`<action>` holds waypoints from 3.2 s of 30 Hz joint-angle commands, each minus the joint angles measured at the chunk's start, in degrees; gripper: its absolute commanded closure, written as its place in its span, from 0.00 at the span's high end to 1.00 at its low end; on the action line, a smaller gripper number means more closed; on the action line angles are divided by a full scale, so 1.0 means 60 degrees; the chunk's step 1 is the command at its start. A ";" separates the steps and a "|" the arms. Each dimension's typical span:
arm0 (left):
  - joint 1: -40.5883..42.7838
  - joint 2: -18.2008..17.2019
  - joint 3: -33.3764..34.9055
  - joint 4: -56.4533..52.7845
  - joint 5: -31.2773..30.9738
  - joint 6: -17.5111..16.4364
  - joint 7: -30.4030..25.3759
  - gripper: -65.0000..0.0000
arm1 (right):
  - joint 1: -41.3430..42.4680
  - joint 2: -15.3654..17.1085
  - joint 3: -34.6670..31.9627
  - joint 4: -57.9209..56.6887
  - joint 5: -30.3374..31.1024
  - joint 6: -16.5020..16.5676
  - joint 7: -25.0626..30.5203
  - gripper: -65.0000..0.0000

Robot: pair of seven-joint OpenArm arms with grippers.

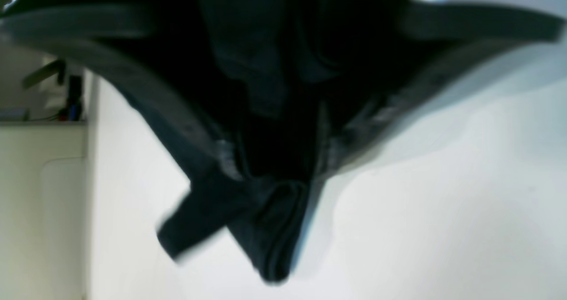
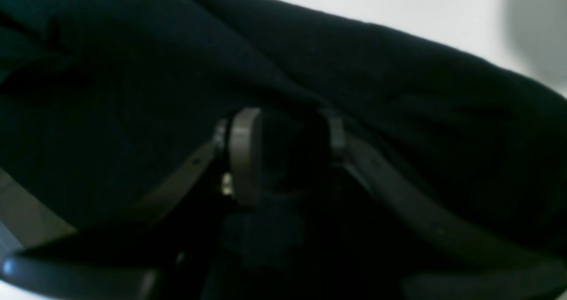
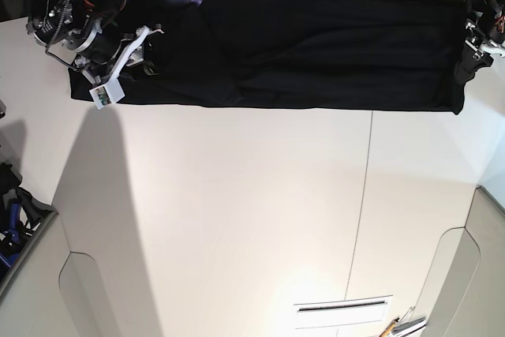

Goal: Fold the T-shirt properly
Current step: 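Hold the folded strip with both grippers and tighten it, then lift the strip end with the left gripper and fold it toward the right gripper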

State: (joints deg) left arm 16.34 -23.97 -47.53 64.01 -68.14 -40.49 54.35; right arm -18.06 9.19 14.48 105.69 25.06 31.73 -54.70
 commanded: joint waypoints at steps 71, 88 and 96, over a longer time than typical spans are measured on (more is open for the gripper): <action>-0.0193 0.2962 0.6368 0.5289 -0.2810 0.0082 0.2262 0.00 | 0.0248 0.0419 0.2076 0.1475 -0.1169 -0.1111 0.0062 0.31; -0.0229 0.3038 0.6368 0.5286 -0.2810 0.0082 0.2484 0.32 | 0.0251 0.0423 0.2076 0.1475 -0.0925 -0.1111 0.0084 0.31; -0.0229 0.3038 0.6885 0.5289 -0.2810 0.0082 0.2597 0.32 | 0.0251 0.0423 0.2076 0.1475 -0.0925 -0.1111 0.0087 0.31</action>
State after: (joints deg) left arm 15.38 -5.58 -6.20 94.74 -83.18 -39.66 70.50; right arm -16.82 11.09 26.57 113.43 18.63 25.23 -55.35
